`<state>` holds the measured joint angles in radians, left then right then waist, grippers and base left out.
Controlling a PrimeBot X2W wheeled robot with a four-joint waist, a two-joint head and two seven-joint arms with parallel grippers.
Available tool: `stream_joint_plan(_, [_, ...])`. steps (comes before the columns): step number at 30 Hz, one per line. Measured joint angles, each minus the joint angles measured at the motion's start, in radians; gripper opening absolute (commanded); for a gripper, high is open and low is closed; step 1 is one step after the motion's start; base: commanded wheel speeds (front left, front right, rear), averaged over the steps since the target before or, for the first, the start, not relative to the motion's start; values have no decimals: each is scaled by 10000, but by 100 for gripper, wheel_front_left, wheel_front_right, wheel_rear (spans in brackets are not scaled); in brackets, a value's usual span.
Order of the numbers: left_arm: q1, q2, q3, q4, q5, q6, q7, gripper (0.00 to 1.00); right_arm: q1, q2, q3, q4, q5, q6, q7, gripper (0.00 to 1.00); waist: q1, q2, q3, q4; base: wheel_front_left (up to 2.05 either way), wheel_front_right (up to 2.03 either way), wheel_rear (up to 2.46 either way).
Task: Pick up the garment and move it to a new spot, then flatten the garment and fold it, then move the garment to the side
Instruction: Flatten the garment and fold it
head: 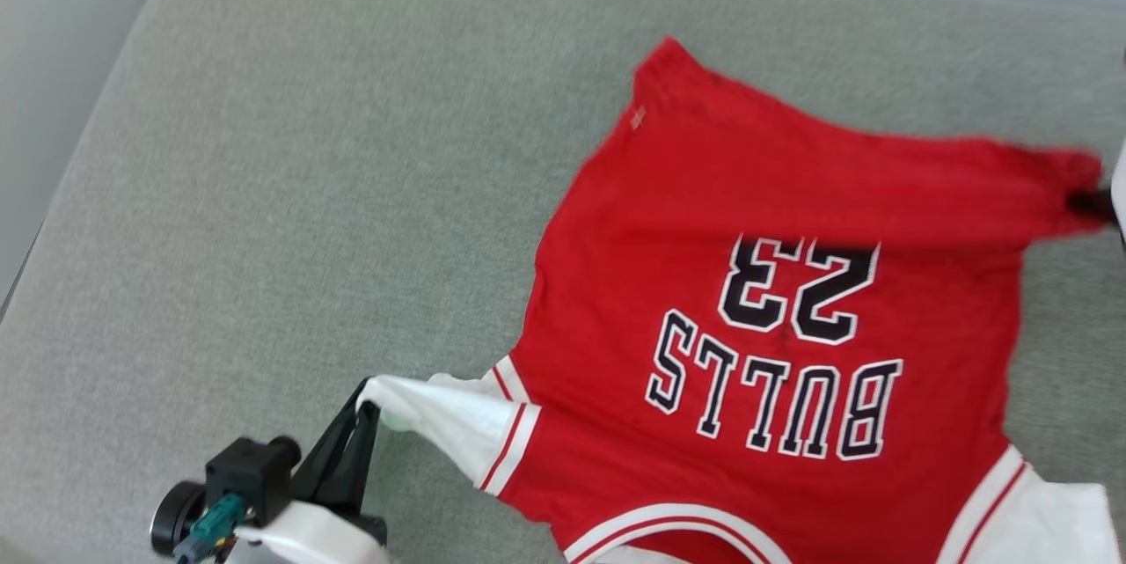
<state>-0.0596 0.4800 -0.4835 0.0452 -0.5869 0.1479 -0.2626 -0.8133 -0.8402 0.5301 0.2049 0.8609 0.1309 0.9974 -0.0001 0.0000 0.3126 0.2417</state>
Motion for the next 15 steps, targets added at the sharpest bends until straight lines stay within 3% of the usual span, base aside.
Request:
stream_joint_plan(8, [970,318,259,-33,-249,224,-2,0,3724,-1406,-337,-1369,970,0,-997,0,0,0,-1115,-726,0,0,0])
stream_joint_plan(15, [1352,466,355,-82,-364,360,-2,0,7009,-1793,-723,-1697,1331,0,-1751,0,-1,0,-1649,-1269,0,0,0])
